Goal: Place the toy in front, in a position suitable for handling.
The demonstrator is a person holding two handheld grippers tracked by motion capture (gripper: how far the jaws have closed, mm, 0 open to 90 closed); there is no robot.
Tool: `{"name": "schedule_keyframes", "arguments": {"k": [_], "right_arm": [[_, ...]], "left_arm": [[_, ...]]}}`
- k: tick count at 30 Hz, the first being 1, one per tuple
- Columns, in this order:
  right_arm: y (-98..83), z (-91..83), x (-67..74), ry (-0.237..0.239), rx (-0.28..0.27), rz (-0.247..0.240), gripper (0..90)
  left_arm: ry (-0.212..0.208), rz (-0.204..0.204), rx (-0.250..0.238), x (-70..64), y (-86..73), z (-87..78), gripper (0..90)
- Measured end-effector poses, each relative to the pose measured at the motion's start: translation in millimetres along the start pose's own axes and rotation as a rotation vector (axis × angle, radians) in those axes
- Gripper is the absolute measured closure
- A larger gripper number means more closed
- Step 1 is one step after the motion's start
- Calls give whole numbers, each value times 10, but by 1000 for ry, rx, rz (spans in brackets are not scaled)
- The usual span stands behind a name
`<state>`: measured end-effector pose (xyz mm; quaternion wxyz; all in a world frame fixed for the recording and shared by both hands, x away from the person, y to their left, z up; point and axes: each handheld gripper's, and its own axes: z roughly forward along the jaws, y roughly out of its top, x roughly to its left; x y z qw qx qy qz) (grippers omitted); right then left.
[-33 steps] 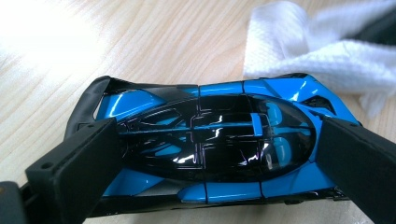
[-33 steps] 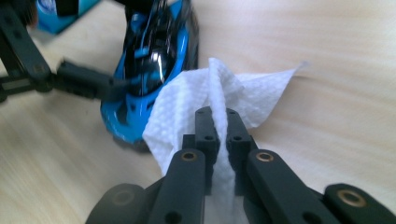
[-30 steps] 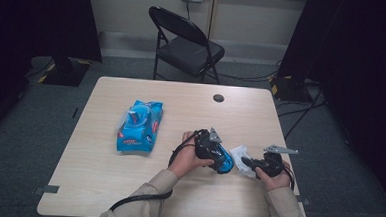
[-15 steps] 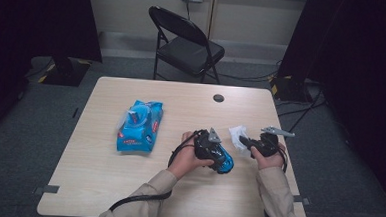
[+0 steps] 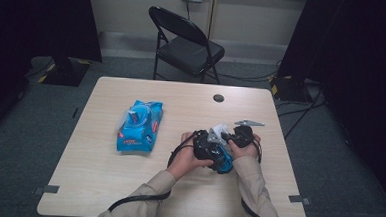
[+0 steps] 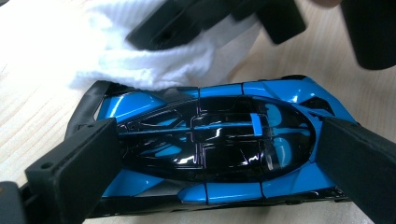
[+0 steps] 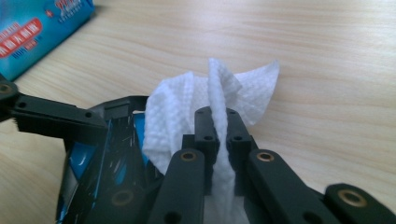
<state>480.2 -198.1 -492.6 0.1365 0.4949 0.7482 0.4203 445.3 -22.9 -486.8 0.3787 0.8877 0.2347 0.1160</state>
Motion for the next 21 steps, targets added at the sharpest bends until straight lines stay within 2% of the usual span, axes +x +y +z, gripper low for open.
{"name": "schedule_keyframes", "arguments": {"k": [3,8,21], "right_arm": [[-7,70,17,-11,28,-16,877],[-33,159,42,1,49,-32,874],[-56,133,48,10,64,-65,872]], "left_arm": [[3,0,-6,-1,-9,-1,0],[3,1,-7,1,-9,-1,0],[2,-1,-6,5,-10,-2,0]]}}
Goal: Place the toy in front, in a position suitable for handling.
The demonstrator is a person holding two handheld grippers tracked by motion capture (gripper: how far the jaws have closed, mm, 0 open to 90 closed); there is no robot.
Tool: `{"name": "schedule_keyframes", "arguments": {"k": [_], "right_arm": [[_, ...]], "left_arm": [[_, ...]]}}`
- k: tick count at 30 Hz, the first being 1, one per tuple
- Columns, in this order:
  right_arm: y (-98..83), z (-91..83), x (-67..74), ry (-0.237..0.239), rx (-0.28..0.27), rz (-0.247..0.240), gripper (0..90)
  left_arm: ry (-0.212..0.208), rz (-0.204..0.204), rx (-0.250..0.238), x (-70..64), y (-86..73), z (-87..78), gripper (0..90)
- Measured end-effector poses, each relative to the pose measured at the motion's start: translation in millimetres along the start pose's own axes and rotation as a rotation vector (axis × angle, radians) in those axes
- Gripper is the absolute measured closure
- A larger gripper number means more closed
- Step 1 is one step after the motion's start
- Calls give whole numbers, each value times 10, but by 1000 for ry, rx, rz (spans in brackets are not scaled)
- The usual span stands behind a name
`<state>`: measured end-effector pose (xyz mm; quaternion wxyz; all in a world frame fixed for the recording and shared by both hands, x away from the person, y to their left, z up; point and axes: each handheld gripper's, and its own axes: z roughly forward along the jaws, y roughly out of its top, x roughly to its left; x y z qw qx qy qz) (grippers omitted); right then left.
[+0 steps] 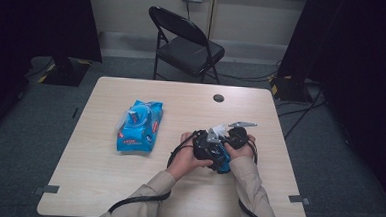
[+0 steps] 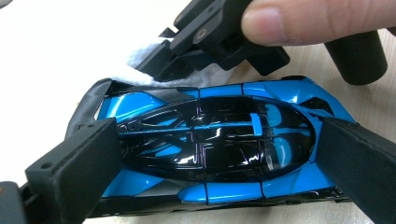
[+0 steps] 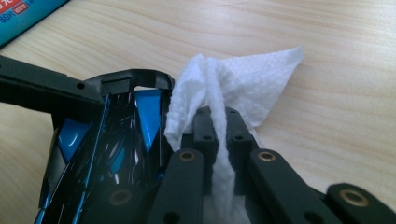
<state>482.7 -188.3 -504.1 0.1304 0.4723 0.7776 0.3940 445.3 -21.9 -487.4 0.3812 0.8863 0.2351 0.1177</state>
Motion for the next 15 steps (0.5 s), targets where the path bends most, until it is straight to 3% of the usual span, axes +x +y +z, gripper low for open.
{"name": "schedule_keyframes", "arguments": {"k": [6,15], "right_arm": [[-48,-40,-35,33,-6,29,873],[-83,-102,-54,48,12,25,873]], "left_arm": [[-2,0,8,3,8,-1,0],[-1,-1,-2,3,-2,1,0]]}}
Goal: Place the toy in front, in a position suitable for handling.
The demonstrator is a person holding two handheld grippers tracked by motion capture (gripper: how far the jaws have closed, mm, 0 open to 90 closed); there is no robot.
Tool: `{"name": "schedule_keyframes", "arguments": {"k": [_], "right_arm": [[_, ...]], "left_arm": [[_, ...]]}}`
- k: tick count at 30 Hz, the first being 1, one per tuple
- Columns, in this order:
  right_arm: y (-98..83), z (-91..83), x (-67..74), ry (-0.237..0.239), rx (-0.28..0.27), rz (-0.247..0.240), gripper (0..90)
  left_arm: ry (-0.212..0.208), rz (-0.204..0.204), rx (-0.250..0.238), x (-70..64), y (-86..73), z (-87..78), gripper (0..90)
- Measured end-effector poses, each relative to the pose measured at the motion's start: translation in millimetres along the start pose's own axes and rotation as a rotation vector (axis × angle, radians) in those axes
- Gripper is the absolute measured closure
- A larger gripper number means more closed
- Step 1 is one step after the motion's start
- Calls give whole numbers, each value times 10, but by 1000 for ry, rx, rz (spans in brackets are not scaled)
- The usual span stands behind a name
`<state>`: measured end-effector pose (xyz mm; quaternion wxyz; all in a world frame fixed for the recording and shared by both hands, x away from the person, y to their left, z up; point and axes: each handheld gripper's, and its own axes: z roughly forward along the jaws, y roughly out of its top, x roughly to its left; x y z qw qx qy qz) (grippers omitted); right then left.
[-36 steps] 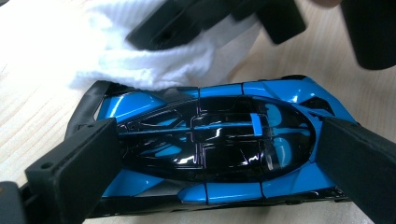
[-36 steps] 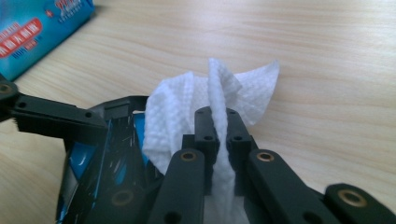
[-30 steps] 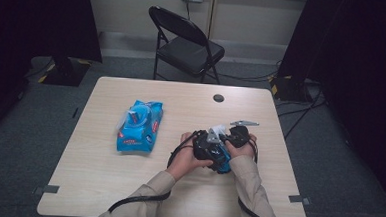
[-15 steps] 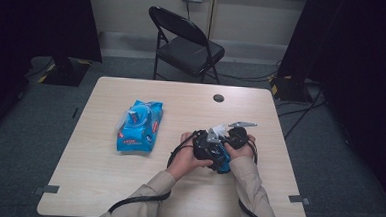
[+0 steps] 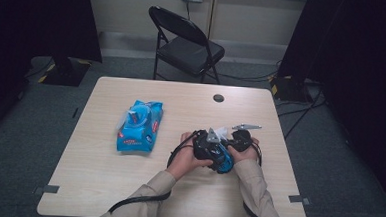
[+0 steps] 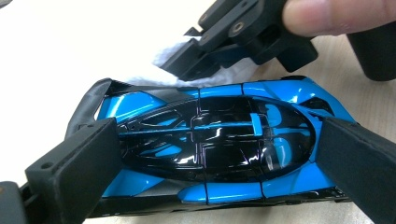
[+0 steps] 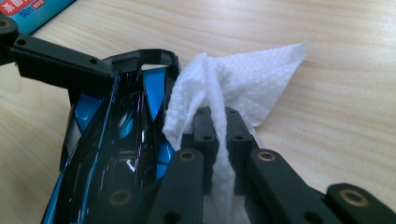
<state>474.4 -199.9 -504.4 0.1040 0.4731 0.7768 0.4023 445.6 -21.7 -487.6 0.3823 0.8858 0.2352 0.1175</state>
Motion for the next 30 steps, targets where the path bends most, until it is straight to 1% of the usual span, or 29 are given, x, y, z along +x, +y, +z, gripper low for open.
{"name": "schedule_keyframes", "arguments": {"k": [4,8,14,18,23,30], "right_arm": [[-25,-43,-16,11,10,-10,873],[-61,-87,-33,27,14,-4,873],[-140,-151,-67,52,0,13,873],[-167,-186,-75,58,2,7,873],[-192,-217,-90,67,4,5,873],[-225,-263,-102,68,8,-16,873]], "left_arm": [[1,0,4,1,4,-1,0],[-1,1,9,6,7,-2,0],[0,-1,-2,5,-1,1,0],[0,1,5,5,4,-1,0],[-1,-1,-1,5,-1,1,0],[0,-1,-2,5,-2,1,0]]}}
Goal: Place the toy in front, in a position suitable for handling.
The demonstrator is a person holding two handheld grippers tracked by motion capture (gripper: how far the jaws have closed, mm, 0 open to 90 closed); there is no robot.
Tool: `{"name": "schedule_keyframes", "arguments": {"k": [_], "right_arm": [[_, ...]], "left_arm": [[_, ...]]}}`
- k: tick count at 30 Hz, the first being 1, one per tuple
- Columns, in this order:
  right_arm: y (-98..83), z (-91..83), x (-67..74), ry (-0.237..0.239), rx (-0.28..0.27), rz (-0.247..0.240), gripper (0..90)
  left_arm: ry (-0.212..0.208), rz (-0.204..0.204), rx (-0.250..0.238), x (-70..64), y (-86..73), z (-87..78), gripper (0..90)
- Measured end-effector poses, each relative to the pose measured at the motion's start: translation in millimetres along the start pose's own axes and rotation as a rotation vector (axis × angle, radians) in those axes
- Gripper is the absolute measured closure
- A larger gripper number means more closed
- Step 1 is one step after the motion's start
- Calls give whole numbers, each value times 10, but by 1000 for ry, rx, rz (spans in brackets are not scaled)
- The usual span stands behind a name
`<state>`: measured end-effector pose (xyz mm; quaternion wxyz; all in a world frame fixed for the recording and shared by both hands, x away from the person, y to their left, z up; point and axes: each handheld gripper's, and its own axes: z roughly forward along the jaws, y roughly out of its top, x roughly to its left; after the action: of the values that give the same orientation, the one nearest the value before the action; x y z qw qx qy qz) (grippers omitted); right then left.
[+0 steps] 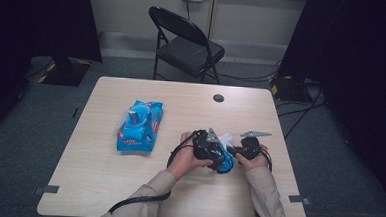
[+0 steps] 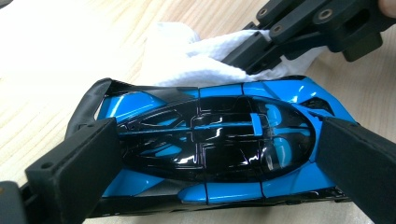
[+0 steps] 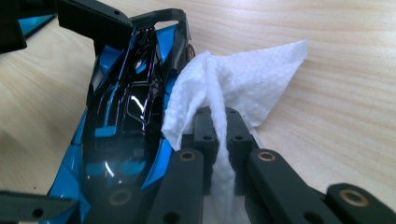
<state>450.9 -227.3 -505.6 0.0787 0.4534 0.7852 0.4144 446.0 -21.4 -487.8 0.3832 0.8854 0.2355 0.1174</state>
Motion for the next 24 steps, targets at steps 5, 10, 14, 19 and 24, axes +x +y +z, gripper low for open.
{"name": "schedule_keyframes", "arguments": {"k": [5,10,14,19,24], "right_arm": [[-39,-45,-3,3,-2,7,873],[-97,-94,-8,7,-12,5,873],[-143,-133,-4,9,-21,4,873],[-205,-188,-12,16,-30,7,872],[-271,-258,-7,16,-32,-3,873]], "left_arm": [[0,1,1,-1,1,0,0],[-1,2,6,-1,6,-2,0],[-2,3,8,-1,7,-2,0],[-2,5,13,0,11,-4,0],[-4,4,17,-2,16,-4,0]]}}
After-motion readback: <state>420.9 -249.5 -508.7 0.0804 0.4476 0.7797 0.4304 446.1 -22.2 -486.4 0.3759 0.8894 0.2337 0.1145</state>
